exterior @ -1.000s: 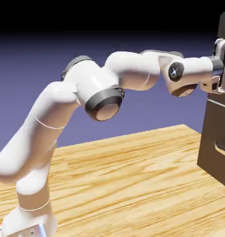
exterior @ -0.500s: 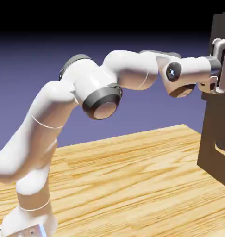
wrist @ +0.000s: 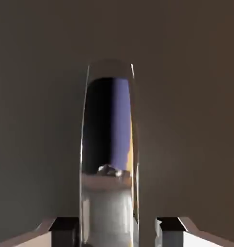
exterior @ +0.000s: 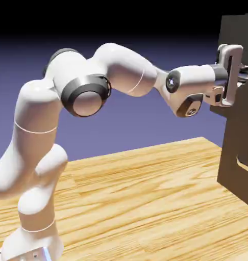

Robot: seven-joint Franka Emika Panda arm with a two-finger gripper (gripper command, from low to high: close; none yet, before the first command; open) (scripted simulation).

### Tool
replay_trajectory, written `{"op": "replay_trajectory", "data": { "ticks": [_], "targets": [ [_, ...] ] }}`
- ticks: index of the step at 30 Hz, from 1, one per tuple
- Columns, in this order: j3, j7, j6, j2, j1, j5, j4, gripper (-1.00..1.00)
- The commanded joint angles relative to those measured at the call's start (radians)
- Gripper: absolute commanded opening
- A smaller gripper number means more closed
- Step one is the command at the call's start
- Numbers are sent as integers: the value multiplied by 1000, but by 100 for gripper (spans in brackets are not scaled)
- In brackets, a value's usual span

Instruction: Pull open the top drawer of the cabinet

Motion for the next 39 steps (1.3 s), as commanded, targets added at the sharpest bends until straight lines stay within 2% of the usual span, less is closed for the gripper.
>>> {"op": "replay_trajectory", "data": {
  "ticks": [1,7,23,36,39],
  "targets": [
    [25,22,5,15,-36,-14,-23,-100],
    [195,97,37,72,-245,-63,-129,-100],
    [543,-594,72,-229,-331,379,-108,-100],
    [367,-41,37,15,-367,24,-143,-100],
    [456,-73,40,3,-450,49,-183,-100]
  ]
}}
